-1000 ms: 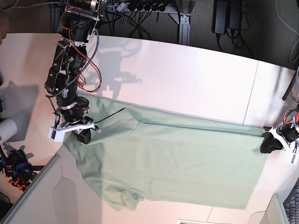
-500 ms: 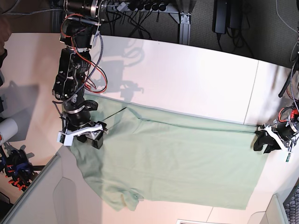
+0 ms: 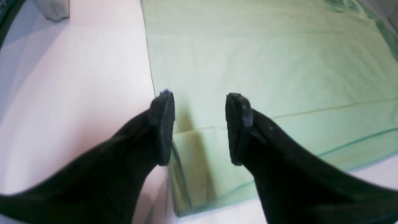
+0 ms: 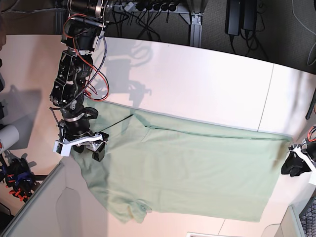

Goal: Fold the T-shirt properly
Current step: 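Lift the shoulder corners and pull them across toward the hem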

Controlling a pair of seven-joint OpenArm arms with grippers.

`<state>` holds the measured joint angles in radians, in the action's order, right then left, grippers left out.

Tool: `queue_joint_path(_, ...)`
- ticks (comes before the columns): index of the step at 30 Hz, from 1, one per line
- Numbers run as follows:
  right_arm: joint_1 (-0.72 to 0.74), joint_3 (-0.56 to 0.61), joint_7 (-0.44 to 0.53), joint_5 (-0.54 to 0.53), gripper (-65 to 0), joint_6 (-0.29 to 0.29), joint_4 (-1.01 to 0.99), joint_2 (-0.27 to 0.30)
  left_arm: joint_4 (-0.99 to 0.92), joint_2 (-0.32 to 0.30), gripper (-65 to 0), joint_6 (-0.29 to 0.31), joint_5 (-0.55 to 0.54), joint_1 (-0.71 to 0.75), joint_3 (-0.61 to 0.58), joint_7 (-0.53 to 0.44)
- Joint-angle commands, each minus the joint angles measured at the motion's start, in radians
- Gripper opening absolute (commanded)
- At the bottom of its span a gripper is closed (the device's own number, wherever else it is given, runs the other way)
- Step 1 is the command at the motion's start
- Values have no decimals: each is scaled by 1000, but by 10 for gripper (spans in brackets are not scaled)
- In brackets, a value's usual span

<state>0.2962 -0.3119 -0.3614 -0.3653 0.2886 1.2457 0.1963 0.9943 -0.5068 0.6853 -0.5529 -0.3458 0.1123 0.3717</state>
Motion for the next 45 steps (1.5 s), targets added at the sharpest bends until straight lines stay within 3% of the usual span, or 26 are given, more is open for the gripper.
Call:
queue_joint_path(1, 24, -10, 3, -10, -204, 7, 22, 8, 15, -20, -347, 13, -47, -28, 6, -3)
queue_joint_path(5, 21, -68, -177, -37, -204, 7, 40, 8, 15, -20, -347, 13, -182, -21, 21, 114)
queue_joint_path(8, 20, -177, -350, -39, -205, 7, 95, 8, 15, -20, -347, 13, -277, 2, 90, 182)
queue_joint_path(13, -68, -369, -430, -96, -204, 8, 232, 9, 15, -21, -347, 13, -349, 70, 208, 236)
queue_joint_path(17, -187, -430, -419, -143, -204, 7, 236, -7, 15, -20, -347, 13, -374, 145, 231, 235)
queue_joint_path(22, -278, -441, -370, -193, -204, 7, 232, -66, 15, -13, -347, 13, -401, 205, 235, 221)
queue_joint_path(28, -246, -439, -304, -186, -204, -5, 183, -117, 14, 7, -347, 13, -373, 217, 246, 216)
queue_joint_path(39, -153, -439, -285, -177, -204, -24, 26, -116, 13, 84, -347, 13, -272, 218, 276, 163)
queue_joint_path(42, -153, -439, -285, -177, -204, -24, 26, -116, 13, 89, -347, -24, -226, 218, 276, 139)
queue_joint_path(45, -153, -439, -286, -177, -204, -24, 26, -116, 13, 99, -347, -24, -213, 215, 276, 134)
